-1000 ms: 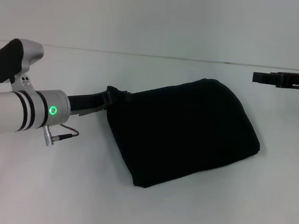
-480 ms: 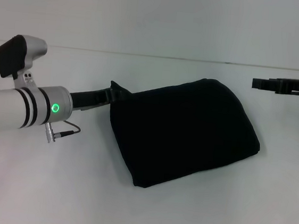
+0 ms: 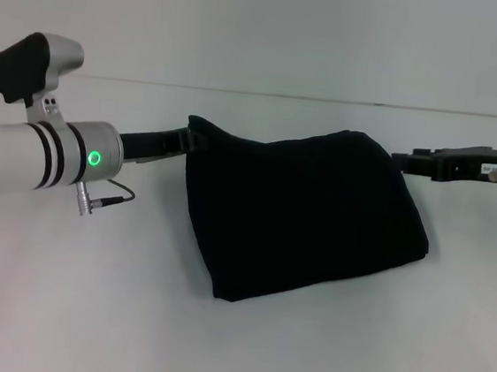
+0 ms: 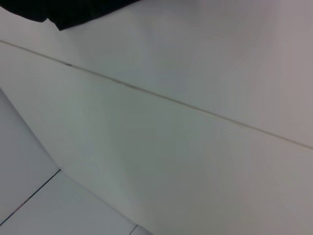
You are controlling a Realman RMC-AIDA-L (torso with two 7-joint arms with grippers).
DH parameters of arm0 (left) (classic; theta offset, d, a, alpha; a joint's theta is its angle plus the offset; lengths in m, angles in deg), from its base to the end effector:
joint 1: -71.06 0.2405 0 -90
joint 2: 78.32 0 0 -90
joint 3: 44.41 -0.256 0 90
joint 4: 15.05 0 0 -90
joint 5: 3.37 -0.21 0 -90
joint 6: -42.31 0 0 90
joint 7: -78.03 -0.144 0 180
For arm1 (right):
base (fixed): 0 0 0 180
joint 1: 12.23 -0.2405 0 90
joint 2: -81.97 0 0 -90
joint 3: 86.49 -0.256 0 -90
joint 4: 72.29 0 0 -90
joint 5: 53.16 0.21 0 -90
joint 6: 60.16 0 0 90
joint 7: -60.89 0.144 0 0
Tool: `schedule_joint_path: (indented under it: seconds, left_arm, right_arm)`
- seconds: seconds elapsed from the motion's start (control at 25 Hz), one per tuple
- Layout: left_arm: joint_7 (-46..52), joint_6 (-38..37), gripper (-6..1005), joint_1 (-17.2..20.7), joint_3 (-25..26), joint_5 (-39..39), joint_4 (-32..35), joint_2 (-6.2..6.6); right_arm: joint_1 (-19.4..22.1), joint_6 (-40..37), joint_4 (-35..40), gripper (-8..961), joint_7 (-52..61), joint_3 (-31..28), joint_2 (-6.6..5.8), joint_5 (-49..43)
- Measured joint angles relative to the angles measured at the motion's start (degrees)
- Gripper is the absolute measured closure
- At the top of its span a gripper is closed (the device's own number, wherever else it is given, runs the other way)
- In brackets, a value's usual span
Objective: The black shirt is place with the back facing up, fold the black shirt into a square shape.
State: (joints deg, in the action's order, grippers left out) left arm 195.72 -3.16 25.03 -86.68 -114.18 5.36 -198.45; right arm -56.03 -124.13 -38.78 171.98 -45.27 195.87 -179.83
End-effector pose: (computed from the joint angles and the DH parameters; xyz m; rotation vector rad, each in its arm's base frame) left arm -0.2460 0.4292 -0.0490 -2.0274 -1.5392 -0.6442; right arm 0.2530 0.4296 0.0241 -2.3780 1.0935 0.3551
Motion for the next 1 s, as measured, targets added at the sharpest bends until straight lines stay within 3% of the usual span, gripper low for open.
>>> schedule_joint_path:
  seconds: [0.32, 0.8, 1.0]
  left_arm:
    - [0.1, 0.1, 973, -1.9, 0.0, -0.5, 0.0, 1.1]
    - [0.0, 1.5, 972, -6.0, 0.0, -0.4, 0.1, 2.69]
    - [0.0, 2.2, 972, -6.7, -0.9, -0.5, 0.1, 2.82]
  right_arm:
    - [-0.4, -1.9, 0.5, 484, -4.5, -0.2, 1.62, 0.4]
    - [-1.7, -0.4, 0.1, 494, -8.3, 0.2, 2.94, 2.1]
    - [-2.1, 3.9, -0.3, 498, -9.6, 2.3, 4.51, 1.9]
